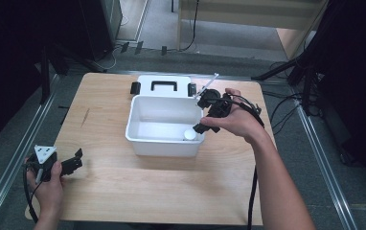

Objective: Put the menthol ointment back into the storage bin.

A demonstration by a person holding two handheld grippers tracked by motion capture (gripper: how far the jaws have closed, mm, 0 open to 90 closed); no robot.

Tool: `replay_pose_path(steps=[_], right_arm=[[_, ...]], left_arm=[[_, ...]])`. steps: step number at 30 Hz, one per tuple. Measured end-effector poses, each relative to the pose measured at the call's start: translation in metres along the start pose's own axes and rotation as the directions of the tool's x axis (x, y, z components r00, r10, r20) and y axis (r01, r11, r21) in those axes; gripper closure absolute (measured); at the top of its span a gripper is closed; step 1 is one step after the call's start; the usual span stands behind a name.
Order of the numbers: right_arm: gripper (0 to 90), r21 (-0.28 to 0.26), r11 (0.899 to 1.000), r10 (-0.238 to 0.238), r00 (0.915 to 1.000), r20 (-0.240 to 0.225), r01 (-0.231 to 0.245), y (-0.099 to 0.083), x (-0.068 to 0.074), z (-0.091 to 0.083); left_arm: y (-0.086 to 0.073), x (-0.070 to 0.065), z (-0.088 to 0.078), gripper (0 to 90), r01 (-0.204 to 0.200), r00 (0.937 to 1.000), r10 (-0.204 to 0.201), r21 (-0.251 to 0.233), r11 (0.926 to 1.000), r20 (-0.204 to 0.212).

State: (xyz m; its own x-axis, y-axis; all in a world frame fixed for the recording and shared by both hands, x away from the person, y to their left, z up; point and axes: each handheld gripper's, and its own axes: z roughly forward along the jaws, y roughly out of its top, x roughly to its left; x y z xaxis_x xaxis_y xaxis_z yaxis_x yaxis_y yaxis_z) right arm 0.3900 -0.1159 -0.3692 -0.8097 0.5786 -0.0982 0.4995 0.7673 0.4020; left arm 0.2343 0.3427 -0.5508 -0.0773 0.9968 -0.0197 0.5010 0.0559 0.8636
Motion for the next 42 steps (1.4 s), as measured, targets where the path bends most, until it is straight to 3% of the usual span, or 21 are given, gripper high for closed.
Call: replay_pose_path(steps=[3, 12, 13, 17, 27, 32, 33, 35, 36, 37, 42], right_arm=[[0.0, -0.052, 0.997, 0.059, 0.9981, 0.018, -0.058, -0.014, -0.005, -0.002], [0.0, -0.148, 0.982, 0.127, 0.9914, 0.032, -0.121, -0.042, -0.013, 0.002], [0.0, -0.172, 0.974, 0.155, 0.9873, 0.035, -0.147, -0.051, -0.014, 0.004], [0.0, -0.216, 0.960, 0.192, 0.9806, 0.040, -0.179, -0.067, -0.018, 0.006], [0.0, -0.292, 0.921, 0.283, 0.9584, 0.040, -0.260, -0.109, -0.019, 0.014], [0.0, -0.346, 0.888, 0.333, 0.9423, 0.032, -0.303, -0.134, -0.021, 0.021], [0.0, -0.346, 0.888, 0.333, 0.9423, 0.032, -0.303, -0.134, -0.021, 0.021], [0.0, -0.369, 0.872, 0.358, 0.9330, 0.032, -0.322, -0.149, -0.019, 0.026], [0.0, -0.369, 0.872, 0.358, 0.9330, 0.032, -0.322, -0.149, -0.019, 0.026], [0.0, -0.383, 0.863, 0.369, 0.9290, 0.029, -0.331, -0.157, -0.019, 0.029], [0.0, -0.410, 0.842, 0.396, 0.9178, 0.027, -0.351, -0.179, -0.018, 0.035]], left_arm=[[0.000, 0.000, 0.000, 0.5, 0.002, 1.0000, -0.002, 0.000, 1.0000, 0.001], [0.000, 0.000, 0.000, 0.5, 0.003, 1.0000, -0.003, 0.000, 1.0000, 0.001], [0.000, 0.000, 0.000, 0.4, 0.002, 1.0000, -0.002, 0.001, 1.0000, 0.000], [0.000, 0.000, 0.000, 0.5, 0.003, 1.0000, -0.003, -0.001, 1.0000, -0.002], [0.000, 0.000, 0.000, 0.4, 0.000, 1.0000, 0.000, -0.004, 1.0000, -0.005], [0.000, -0.001, 0.000, 0.5, 0.000, 1.0000, 0.000, -0.003, 1.0000, -0.005], [0.000, -0.001, 0.000, 0.5, 0.000, 1.0000, 0.000, -0.003, 1.0000, -0.005], [0.000, -0.001, 0.000, 0.5, 0.000, 1.0000, 0.000, -0.004, 1.0000, -0.005], [0.000, -0.001, 0.000, 0.5, 0.000, 1.0000, 0.000, -0.004, 1.0000, -0.005], [0.000, -0.001, 0.000, 0.5, 0.000, 1.0000, 0.000, -0.005, 1.0000, -0.005], [0.000, -0.001, 0.000, 0.5, 0.000, 1.0000, 0.000, -0.005, 1.0000, -0.006]])
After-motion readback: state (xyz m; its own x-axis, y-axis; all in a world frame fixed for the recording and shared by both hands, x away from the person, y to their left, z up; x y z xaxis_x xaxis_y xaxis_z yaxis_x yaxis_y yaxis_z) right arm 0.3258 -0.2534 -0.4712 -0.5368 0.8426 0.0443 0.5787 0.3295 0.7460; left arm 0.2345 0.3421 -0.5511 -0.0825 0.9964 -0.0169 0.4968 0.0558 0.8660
